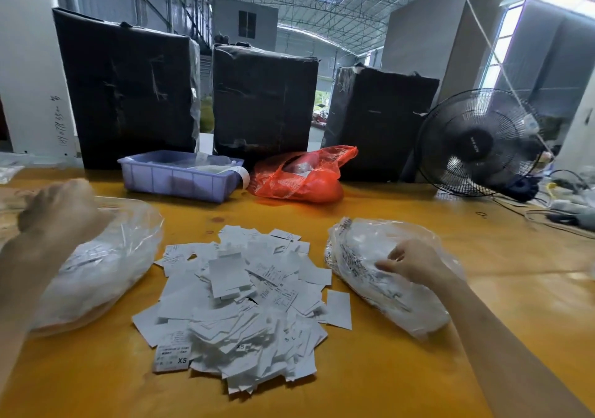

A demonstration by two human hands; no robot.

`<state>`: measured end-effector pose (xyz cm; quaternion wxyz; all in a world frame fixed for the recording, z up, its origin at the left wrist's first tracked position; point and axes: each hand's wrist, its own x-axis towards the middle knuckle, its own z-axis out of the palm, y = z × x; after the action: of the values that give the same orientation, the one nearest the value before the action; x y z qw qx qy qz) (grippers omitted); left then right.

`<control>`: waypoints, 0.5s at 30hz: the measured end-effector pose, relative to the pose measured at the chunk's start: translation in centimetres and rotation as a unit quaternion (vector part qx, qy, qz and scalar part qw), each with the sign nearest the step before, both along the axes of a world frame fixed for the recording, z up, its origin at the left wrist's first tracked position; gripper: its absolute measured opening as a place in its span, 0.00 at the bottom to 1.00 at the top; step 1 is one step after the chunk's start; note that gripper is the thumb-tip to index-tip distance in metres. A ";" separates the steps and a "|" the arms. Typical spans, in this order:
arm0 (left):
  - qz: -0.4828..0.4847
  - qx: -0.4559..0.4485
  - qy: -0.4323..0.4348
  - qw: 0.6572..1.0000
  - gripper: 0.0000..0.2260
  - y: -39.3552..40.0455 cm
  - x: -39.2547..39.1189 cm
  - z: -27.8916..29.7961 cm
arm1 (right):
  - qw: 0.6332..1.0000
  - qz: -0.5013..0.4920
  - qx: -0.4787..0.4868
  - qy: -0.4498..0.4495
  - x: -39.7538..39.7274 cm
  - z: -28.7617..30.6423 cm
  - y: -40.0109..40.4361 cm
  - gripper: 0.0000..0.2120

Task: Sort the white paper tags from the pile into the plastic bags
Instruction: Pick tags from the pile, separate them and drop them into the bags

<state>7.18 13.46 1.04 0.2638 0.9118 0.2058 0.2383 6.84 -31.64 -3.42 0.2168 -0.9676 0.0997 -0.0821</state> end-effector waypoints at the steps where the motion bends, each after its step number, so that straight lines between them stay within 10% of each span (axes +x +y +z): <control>1: 0.000 0.018 0.022 1.000 0.17 -0.3 -0.1 0.0 | 1.000 0.016 0.013 0.017 0.0 -0.1 0.0 0.17; 15: -0.258 0.088 -0.081 0.959 0.14 -11.7 -2.3 -1.9 | 0.953 0.003 0.258 -0.159 0.8 0.4 -0.2 0.07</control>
<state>4.90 1.75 -0.84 0.2511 0.9310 -0.0808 0.2525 7.68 -31.82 -2.97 0.4723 -0.8534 0.0787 -0.2060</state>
